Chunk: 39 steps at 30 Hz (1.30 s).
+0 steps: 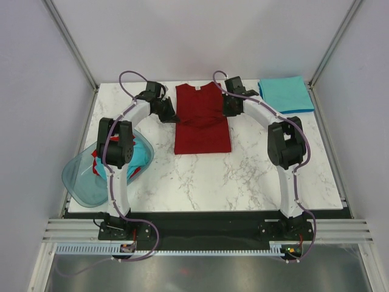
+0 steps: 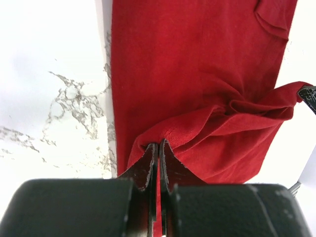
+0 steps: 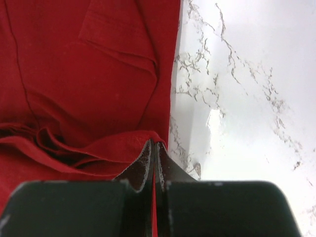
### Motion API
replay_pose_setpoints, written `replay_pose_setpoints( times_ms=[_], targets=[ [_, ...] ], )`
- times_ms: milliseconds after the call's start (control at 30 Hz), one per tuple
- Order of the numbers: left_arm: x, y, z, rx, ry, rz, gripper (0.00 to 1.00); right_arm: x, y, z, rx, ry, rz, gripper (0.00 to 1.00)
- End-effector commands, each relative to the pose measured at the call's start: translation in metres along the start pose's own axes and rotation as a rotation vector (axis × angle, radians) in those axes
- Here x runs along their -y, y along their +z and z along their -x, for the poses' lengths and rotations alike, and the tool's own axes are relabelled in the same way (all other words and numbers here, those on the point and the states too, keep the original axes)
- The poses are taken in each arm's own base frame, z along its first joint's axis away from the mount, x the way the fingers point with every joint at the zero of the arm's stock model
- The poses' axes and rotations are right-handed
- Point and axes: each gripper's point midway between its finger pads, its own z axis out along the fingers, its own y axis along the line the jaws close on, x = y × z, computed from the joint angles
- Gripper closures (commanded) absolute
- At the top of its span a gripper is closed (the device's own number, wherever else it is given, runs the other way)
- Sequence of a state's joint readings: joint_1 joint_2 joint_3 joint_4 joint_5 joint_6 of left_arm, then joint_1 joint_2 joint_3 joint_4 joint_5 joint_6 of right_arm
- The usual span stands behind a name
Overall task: Fold and stack the t-shirts
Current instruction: Fold the tshirt
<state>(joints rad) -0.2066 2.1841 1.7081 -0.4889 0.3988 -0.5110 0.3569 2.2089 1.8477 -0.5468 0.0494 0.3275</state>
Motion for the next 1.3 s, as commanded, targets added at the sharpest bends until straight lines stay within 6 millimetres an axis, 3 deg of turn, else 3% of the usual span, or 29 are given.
replay_pose_setpoints(
  times_ms=[0, 267, 700, 767, 867, 900, 967, 1033, 1067, 1100, 1267],
  targets=[
    [0.006, -0.003, 0.017, 0.033, 0.013, -0.022, 0.98, -0.004, 0.001, 0.019, 0.039, -0.012, 0.028, 1.0],
    [0.003, -0.003, 0.029, 0.065, 0.015, -0.004, 0.98, -0.006, -0.001, 0.039, 0.083, -0.003, 0.052, 1.0],
    [-0.016, 0.006, 0.032, 0.064, -0.037, 0.038, 0.98, 0.007, 0.025, 0.034, 0.056, 0.028, 0.037, 1.0],
    [-0.014, 0.008, 0.032, 0.057, -0.039, 0.022, 0.93, 0.002, 0.024, 0.04, 0.063, 0.027, 0.067, 0.99],
    [0.003, -0.004, 0.042, 0.071, 0.018, -0.039, 0.7, -0.007, 0.016, 0.054, 0.089, 0.021, 0.112, 0.8],
    [0.009, -0.01, 0.046, 0.079, 0.035, -0.058, 0.66, -0.009, 0.007, 0.062, 0.108, 0.014, 0.124, 0.68],
    [0.026, -0.037, 0.06, 0.127, 0.087, -0.092, 0.62, -0.01, -0.007, 0.069, 0.116, 0.012, 0.13, 0.56],
    [0.036, -0.064, 0.061, 0.16, 0.112, -0.085, 0.62, -0.009, -0.029, 0.073, 0.125, 0.007, 0.128, 0.53],
    [0.037, -0.07, 0.058, 0.167, 0.118, -0.079, 0.61, -0.006, -0.029, 0.059, 0.09, 0.009, 0.123, 0.52],
    [0.039, -0.078, 0.056, 0.176, 0.128, -0.079, 0.61, -0.009, -0.045, 0.059, 0.09, 0.005, 0.15, 0.48],
    [0.042, -0.097, 0.003, 0.113, 0.167, -0.087, 0.63, -0.002, -0.061, -0.006, -0.039, -0.028, 0.185, 0.46]
  ],
)
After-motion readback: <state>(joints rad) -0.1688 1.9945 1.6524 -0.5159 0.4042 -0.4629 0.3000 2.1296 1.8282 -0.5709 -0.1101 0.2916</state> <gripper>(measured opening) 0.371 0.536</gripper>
